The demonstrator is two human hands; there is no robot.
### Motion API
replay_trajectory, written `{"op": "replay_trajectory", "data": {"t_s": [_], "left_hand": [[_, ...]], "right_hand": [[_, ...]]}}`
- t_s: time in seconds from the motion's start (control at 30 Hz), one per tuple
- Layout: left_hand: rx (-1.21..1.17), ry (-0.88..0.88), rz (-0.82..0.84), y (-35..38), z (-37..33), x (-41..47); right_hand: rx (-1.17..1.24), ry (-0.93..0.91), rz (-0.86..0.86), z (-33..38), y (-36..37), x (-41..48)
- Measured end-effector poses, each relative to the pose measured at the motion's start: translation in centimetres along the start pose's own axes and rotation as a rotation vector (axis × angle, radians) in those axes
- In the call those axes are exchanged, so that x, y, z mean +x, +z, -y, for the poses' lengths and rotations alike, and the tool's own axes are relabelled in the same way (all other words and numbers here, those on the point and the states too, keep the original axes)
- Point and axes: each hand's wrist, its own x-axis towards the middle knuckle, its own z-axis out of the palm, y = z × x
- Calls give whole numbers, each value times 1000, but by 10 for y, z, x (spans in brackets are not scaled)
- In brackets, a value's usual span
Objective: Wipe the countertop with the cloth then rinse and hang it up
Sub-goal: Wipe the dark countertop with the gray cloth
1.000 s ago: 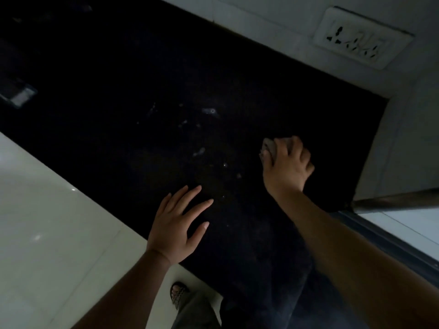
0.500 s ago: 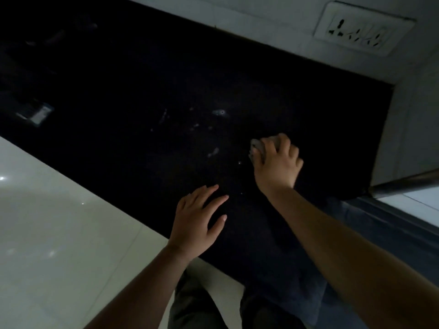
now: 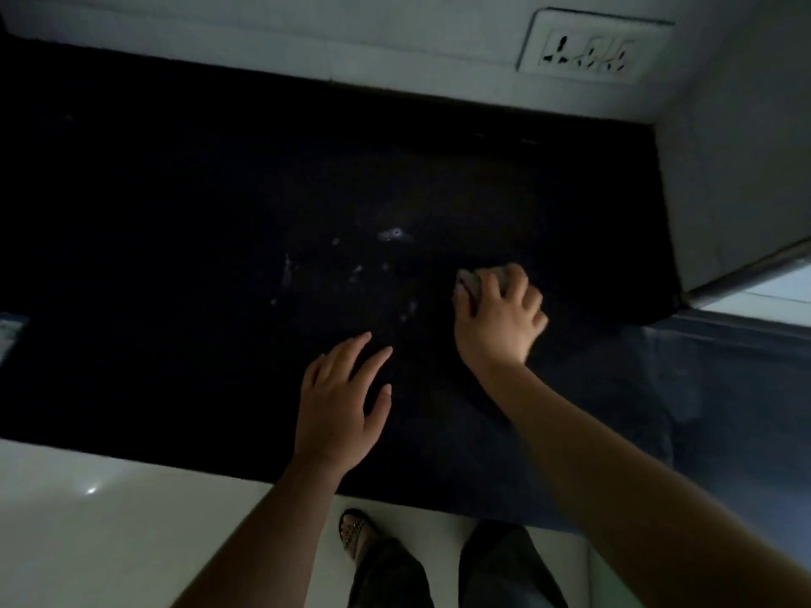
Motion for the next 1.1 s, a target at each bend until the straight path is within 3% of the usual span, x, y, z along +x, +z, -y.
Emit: {"op": "replay_trajectory", "data": {"t_s": [0.1, 0.27, 0.5, 0.63, 0.8, 0.87, 1.0, 1.1], "left_hand": [[3, 17, 9, -3, -2, 2], [-8, -3, 13, -3, -3, 3], [2, -17, 3, -1, -3, 2], [37, -55, 6, -2, -5, 3], [61, -136, 48, -4, -9, 3], [54, -146, 48, -3, -10, 2], [56, -163, 43, -3, -10, 2], [50, -174, 51, -3, -11, 2]], "right_hand": [[-3, -151, 20, 23, 10, -22], [-79, -307, 16, -20, -1, -77], [12, -33, -39, 6, 9, 44], [-18, -335, 78, 38, 19, 46], [-33, -774, 174, -12, 0, -17], [-55, -743, 153, -22, -2, 18], [-49, -455, 63, 18, 11, 114], [-55, -467, 94, 67, 28, 136]]}}
